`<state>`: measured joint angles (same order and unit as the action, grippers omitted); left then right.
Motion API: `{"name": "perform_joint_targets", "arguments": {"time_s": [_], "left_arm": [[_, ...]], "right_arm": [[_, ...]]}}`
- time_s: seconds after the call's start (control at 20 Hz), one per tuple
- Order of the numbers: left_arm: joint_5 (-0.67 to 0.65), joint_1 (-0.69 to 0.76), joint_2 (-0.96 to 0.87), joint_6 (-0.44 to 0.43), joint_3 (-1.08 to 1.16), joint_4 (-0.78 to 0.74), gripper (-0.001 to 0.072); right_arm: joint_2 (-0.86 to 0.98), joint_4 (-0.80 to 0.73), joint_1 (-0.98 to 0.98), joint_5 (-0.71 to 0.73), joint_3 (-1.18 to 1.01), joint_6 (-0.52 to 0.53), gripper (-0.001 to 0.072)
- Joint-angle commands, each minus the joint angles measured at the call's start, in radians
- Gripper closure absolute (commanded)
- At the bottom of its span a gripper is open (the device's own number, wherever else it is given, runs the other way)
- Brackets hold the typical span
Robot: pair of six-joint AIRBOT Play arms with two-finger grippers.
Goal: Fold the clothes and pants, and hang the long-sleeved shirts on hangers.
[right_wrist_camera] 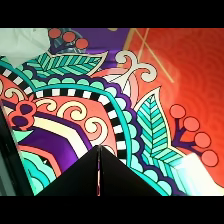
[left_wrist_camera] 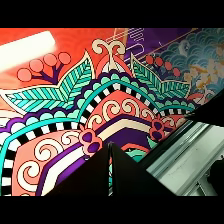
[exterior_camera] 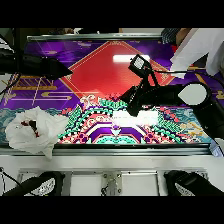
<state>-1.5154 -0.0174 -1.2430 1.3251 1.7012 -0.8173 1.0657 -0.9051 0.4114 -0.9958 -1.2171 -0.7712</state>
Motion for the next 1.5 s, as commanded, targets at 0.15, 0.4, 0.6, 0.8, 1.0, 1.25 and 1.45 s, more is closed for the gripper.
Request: {"name": "perform_joint_targets", "arguments": {"time_s": [0.15,0.4,0.6,0.8,1.0,1.25,1.45], "left_arm": [[0.000,0.000,0.000,0.000,0.000,0.000,0.0692],[0.025,0.000,0.000,-0.018,0.000,-0.018,0.0691],[-0.076,-0.016,0.005,0.147,-0.020,-0.503,0.0321],[0.060,-0.016,0.120,0.290,-0.472,-0.960,0.0000],[0.227,-0.058,0.147,0.397,-0.761,-0.986,0.0000],[0.348,-0.124,0.147,0.426,-0.922,-0.834,0.0001],[0.411,-0.112,0.147,0.426,-0.964,-0.752,0.0220]], "right_arm": [[0.001,0.000,0.000,0.000,0.000,0.000,0.0690],[0.001,0.000,0.000,0.000,0.000,0.000,0.0690],[0.001,0.000,0.000,0.000,0.000,0.000,0.0690],[0.001,0.000,0.000,0.000,0.000,0.000,0.0690],[0.001,0.000,0.000,0.000,0.000,0.000,0.0690],[0.001,0.000,0.000,0.000,0.000,0.000,0.0690],[0.001,0.002,0.000,0.000,0.001,0.000,0.0690]]}}
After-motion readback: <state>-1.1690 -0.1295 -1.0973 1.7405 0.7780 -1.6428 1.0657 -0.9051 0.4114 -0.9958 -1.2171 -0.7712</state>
